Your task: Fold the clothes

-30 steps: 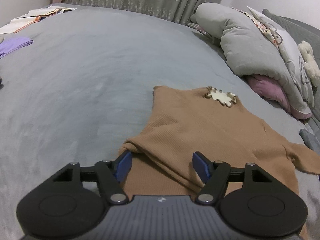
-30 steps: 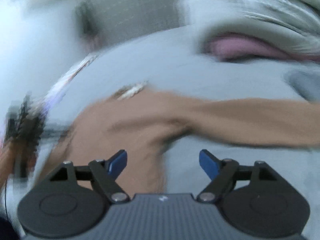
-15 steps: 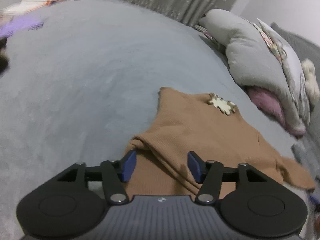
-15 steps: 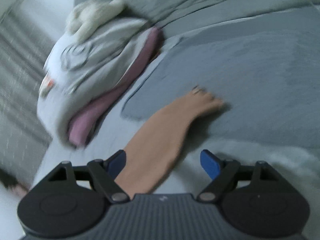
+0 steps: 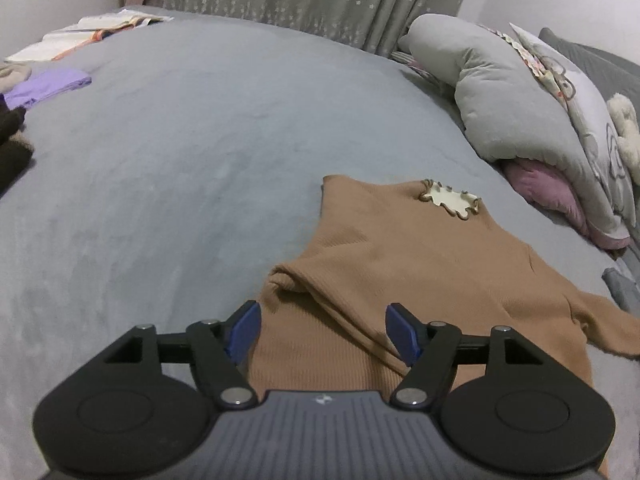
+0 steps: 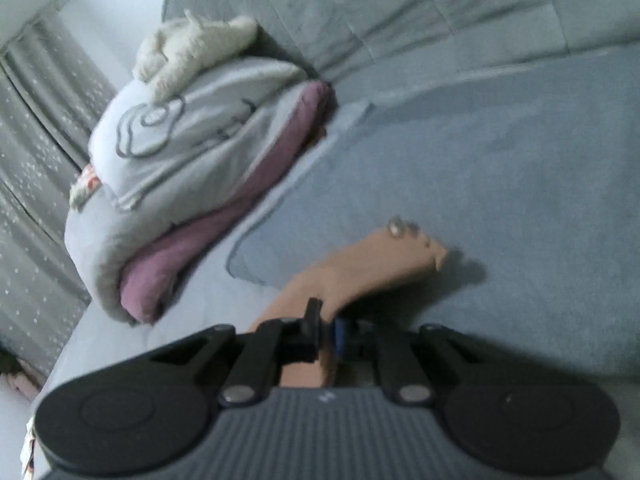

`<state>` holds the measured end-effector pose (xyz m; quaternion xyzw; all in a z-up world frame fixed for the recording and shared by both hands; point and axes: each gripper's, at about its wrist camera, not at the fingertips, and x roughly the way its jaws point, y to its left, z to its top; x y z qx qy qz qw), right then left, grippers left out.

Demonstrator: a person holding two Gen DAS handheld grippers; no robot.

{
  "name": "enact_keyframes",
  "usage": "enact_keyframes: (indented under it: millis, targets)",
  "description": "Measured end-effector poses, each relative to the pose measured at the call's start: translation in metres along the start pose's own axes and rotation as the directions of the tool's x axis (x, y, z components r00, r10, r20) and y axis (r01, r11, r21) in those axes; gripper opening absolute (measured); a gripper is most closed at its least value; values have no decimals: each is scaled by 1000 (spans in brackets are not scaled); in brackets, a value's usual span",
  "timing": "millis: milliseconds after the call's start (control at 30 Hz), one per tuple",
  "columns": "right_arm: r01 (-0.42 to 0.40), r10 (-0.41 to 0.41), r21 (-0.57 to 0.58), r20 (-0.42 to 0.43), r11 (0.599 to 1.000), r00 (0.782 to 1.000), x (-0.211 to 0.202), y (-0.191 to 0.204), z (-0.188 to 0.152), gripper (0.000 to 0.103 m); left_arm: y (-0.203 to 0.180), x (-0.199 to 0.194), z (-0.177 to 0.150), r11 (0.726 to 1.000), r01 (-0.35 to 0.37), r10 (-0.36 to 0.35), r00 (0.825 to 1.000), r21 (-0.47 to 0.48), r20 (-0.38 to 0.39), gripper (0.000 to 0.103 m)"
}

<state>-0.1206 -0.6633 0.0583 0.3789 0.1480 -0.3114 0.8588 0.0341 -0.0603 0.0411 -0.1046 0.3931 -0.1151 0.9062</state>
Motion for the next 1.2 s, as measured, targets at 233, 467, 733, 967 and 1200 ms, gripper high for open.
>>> enact_keyframes:
  millis: [233, 467, 733, 967, 1200]
  targets:
    - [-74, 88, -77, 202, 994, 975, -41, 36, 20, 5, 6, 3, -4, 1000, -14, 14, 1000, -8, -21, 68]
    - [-37, 78, -201, 200, 979, 977, -25, 43, 33, 5, 15, 1, -9, 999, 13, -15, 999, -41, -42, 70]
    - [-34, 62, -98, 301, 995, 952, -47, 29, 52, 7, 21, -2, -10, 998, 26, -29, 999, -61, -46, 71]
    - [268, -254, -21, 261, 963, 932, -53, 18, 52, 44, 27, -6, -8, 992, 55, -62, 996, -113, -56, 72]
    - [-18, 108, -507, 147, 862, 983, -51, 114, 8, 64, 41, -10, 8, 977, 91, -98, 995, -191, -26, 72]
